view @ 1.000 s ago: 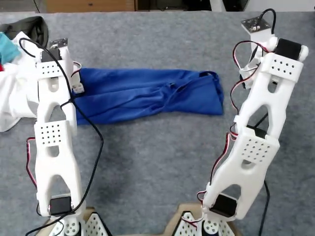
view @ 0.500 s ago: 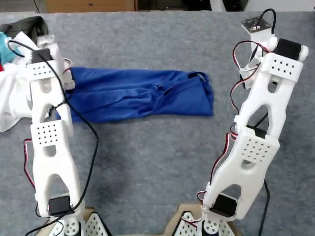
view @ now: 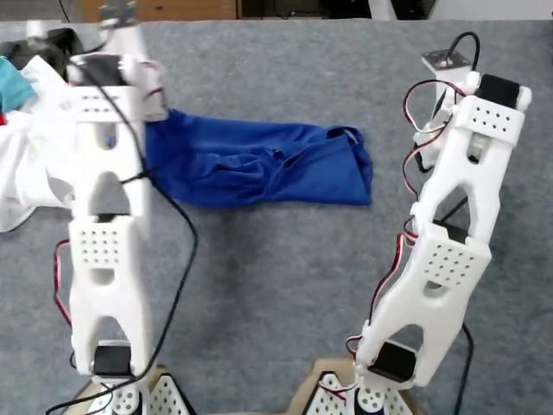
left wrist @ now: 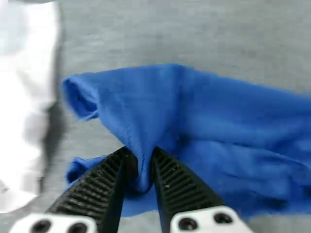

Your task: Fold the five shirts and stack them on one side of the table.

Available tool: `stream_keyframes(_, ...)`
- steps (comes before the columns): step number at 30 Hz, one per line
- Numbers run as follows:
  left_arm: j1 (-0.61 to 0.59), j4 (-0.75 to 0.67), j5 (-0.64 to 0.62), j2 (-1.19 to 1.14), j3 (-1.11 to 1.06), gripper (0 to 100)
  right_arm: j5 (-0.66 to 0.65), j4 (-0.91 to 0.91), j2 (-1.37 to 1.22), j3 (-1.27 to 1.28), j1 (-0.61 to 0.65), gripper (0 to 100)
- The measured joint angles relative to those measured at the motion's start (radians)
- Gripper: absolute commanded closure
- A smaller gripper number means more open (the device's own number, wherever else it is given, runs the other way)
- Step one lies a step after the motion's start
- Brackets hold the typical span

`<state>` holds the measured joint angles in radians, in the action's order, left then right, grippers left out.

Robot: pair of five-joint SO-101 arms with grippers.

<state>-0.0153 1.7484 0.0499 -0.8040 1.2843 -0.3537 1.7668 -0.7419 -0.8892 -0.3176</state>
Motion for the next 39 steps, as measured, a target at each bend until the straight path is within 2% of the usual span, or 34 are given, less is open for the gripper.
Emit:
stream_keyframes(6, 0.235, 0.000, -0.092, 0.097, -0.046, 98, 0.110, 0.000, 0.000, 0.000, -0.044, 64.5)
stream_keyframes(12, 0.419, -0.032, -0.196, 0.101, -0.048, 98, 0.126, 0.000, 0.000, 0.003, -0.152, 64.5)
stream_keyframes(20, 0.542, -0.226, -0.327, 0.087, -0.054, 98, 0.126, 0.000, 0.000, 0.003, -0.308, 64.5)
stream_keyframes(29, 0.628, -0.358, -0.339, -0.077, -0.055, 98, 0.126, 0.000, 0.000, 0.003, -0.311, 64.5)
stream_keyframes(39, 0.660, -0.437, -0.341, -0.094, -0.055, 98, 0.127, 0.000, 0.000, 0.003, -0.311, 64.5)
